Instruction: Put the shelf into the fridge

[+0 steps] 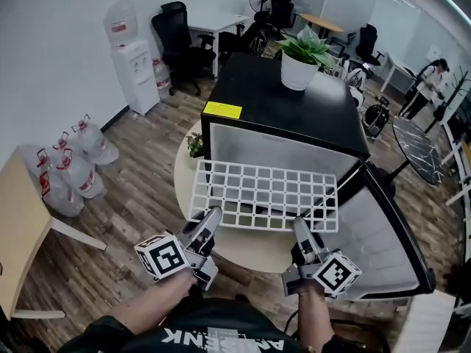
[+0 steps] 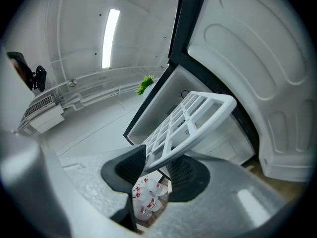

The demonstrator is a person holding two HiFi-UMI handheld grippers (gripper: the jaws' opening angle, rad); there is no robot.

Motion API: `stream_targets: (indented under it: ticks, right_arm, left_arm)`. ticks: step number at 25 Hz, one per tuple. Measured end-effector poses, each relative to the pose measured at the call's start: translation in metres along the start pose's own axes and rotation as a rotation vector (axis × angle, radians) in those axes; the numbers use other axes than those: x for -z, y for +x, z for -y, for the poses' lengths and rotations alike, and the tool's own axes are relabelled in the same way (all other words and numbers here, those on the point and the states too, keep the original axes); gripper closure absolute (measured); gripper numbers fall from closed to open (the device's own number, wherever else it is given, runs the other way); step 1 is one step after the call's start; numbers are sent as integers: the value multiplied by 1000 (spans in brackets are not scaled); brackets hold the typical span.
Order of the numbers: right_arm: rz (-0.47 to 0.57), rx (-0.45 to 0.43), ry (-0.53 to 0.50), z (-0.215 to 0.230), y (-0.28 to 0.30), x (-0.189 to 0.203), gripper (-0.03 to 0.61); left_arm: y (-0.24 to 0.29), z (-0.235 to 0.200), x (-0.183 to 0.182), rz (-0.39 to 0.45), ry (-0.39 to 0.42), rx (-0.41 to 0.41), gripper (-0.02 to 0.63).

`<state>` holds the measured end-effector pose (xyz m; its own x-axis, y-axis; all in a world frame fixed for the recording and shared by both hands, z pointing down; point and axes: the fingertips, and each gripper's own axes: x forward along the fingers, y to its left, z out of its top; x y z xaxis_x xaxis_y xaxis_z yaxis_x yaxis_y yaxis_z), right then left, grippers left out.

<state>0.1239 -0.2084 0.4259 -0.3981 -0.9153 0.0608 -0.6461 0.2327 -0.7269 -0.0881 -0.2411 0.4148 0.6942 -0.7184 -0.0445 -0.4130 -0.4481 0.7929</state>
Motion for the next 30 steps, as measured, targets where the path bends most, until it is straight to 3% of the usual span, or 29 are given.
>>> stream_targets:
  ticks: [4,8,18,30]
  right_arm:
    - [31,92,46,23,-2,5,451]
    - [104,9,210,10,15,13,451]
    - [136,3,233,2,25,2,451]
    - [89,-31,253,20,28,-9,453]
  left_arm:
    - [17,-10,4,-53,-4,32,532]
    - [27,-25,3,-104,-9,51,532]
    - [41,-25,-2,-167,-25,70,534]
    - [53,-25,11,-159,-36,19,534]
